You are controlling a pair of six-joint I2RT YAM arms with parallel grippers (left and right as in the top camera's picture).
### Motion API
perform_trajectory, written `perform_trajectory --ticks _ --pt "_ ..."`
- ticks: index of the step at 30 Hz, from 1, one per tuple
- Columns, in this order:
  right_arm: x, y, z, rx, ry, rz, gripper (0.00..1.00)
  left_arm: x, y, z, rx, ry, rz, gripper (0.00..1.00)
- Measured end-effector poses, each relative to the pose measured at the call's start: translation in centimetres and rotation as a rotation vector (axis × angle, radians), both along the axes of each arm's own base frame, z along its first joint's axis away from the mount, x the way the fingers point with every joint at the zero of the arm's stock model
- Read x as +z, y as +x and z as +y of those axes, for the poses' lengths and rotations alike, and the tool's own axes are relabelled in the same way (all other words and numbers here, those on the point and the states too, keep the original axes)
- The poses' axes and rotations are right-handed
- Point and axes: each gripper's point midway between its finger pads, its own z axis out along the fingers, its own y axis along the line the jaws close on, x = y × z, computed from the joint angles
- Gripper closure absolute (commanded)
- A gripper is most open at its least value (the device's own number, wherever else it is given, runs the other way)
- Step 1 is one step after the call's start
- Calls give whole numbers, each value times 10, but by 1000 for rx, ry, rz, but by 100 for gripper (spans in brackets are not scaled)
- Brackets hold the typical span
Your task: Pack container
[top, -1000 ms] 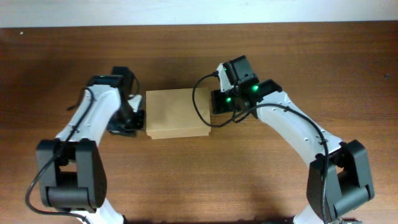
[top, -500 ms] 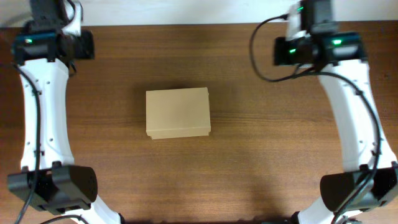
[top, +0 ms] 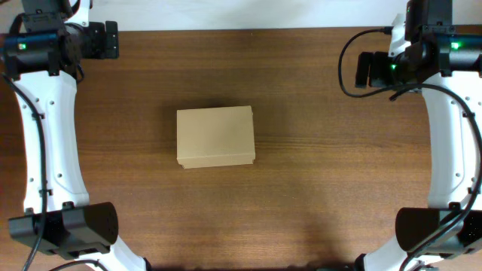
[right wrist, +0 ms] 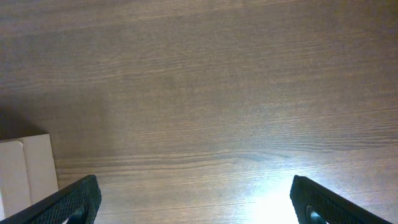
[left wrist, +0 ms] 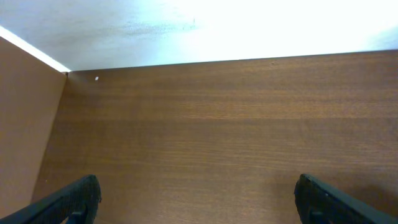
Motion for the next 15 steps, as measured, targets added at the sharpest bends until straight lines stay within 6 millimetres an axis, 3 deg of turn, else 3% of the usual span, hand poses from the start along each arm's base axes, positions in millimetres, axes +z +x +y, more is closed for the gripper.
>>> perform_trajectory --ticks 15 --pt "-2 -3 0 2 0 14 1 0 0 0 -2 2 1 0"
